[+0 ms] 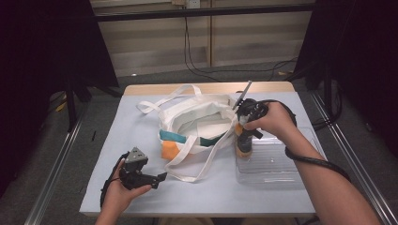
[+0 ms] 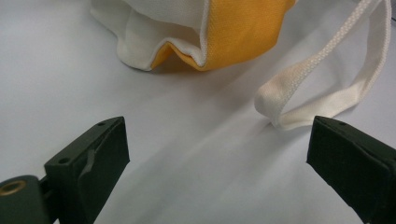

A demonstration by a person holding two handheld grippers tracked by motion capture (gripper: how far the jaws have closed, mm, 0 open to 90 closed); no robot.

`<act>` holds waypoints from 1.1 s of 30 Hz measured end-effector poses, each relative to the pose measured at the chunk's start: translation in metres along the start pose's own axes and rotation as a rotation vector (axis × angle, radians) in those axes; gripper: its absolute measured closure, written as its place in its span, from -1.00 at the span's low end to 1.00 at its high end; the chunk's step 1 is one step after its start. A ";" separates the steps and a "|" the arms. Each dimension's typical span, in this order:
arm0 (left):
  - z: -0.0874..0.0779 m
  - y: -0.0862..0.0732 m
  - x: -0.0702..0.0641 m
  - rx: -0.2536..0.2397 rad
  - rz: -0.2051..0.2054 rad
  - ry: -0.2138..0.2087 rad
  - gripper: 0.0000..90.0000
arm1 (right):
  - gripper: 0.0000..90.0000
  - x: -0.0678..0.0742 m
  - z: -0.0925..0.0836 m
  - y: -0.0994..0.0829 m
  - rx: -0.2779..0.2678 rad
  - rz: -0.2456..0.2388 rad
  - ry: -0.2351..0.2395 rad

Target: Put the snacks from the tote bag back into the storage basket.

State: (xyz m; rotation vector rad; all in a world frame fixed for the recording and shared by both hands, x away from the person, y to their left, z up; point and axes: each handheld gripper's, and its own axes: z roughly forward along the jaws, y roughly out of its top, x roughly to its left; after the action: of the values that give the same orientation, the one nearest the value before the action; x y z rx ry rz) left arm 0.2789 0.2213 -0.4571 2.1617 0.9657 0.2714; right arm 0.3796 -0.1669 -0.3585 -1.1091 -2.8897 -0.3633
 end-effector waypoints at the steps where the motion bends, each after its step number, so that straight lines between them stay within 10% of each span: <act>1: 0.000 0.000 0.000 0.000 0.000 0.001 -0.88 | -0.32 0.000 0.001 0.000 -0.001 0.000 -0.005; 33: 0.002 0.000 -0.002 -0.003 0.000 0.004 -0.88 | -0.33 -0.003 0.003 -0.006 -0.008 0.005 0.008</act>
State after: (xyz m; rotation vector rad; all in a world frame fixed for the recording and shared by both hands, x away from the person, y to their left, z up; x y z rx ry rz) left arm 0.2784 0.2185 -0.4580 2.1591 0.9670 0.2778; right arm 0.3781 -0.1722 -0.3631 -1.1139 -2.8809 -0.3786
